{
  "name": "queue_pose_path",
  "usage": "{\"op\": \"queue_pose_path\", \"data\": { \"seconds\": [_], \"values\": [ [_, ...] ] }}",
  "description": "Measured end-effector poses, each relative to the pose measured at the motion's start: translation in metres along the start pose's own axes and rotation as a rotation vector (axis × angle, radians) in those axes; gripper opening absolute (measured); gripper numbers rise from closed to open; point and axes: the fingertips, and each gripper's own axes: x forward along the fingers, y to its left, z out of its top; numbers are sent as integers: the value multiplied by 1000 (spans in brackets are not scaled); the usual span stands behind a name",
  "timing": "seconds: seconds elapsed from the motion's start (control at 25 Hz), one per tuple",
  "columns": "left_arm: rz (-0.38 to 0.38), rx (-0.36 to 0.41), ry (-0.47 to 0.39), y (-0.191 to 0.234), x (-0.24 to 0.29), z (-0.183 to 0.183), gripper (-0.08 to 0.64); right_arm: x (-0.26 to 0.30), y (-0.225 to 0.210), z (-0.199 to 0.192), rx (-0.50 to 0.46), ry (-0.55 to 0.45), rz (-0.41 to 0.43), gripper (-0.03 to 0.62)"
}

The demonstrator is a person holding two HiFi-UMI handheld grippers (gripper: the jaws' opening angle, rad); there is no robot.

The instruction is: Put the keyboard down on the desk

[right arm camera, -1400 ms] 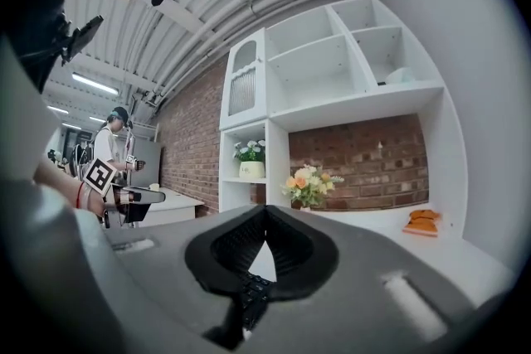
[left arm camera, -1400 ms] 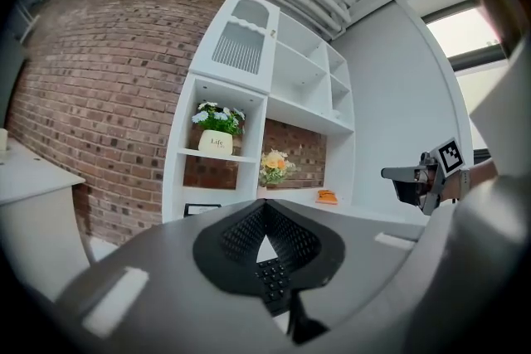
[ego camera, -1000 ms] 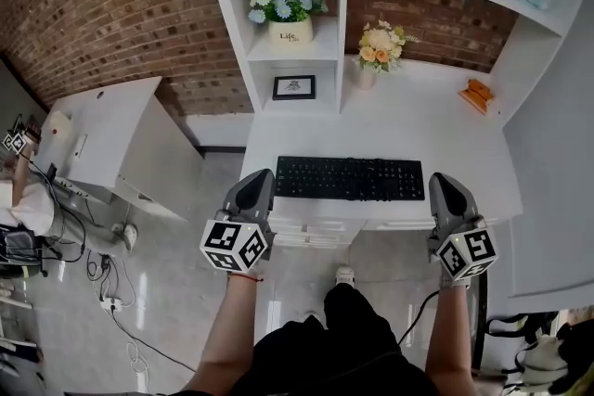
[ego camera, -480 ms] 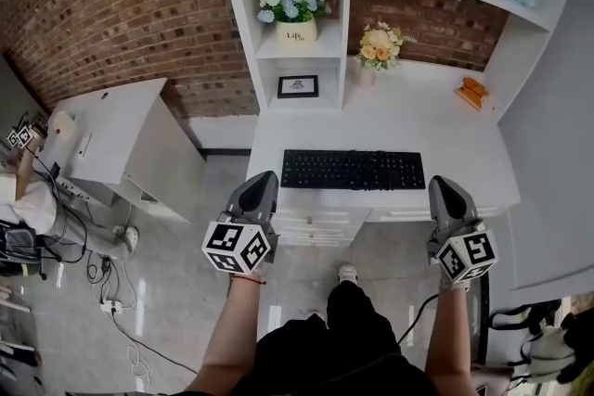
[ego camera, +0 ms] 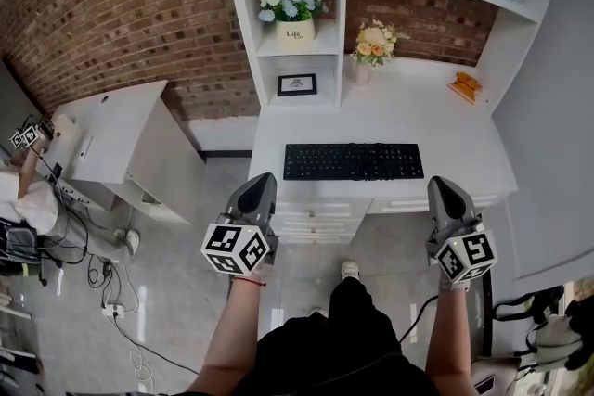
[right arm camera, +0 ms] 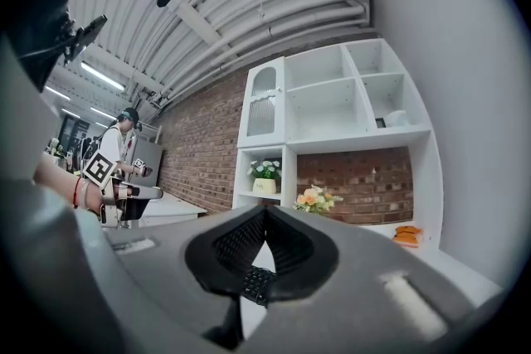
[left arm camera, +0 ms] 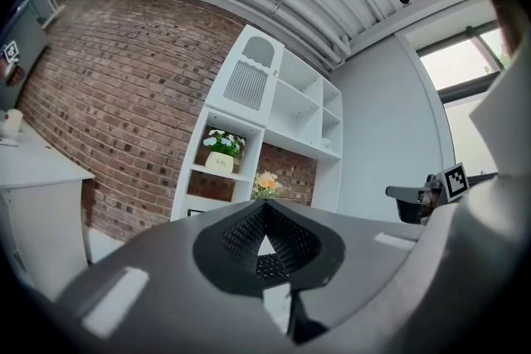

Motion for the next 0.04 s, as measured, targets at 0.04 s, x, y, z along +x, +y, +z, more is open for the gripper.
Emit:
{"op": "queue_pose_path", "data": {
  "seconds": [0.04],
  "values": [
    [-1,0,0,-1,-2,0,3,-3,1,0,-1,0,-1,-2]
  ]
}}
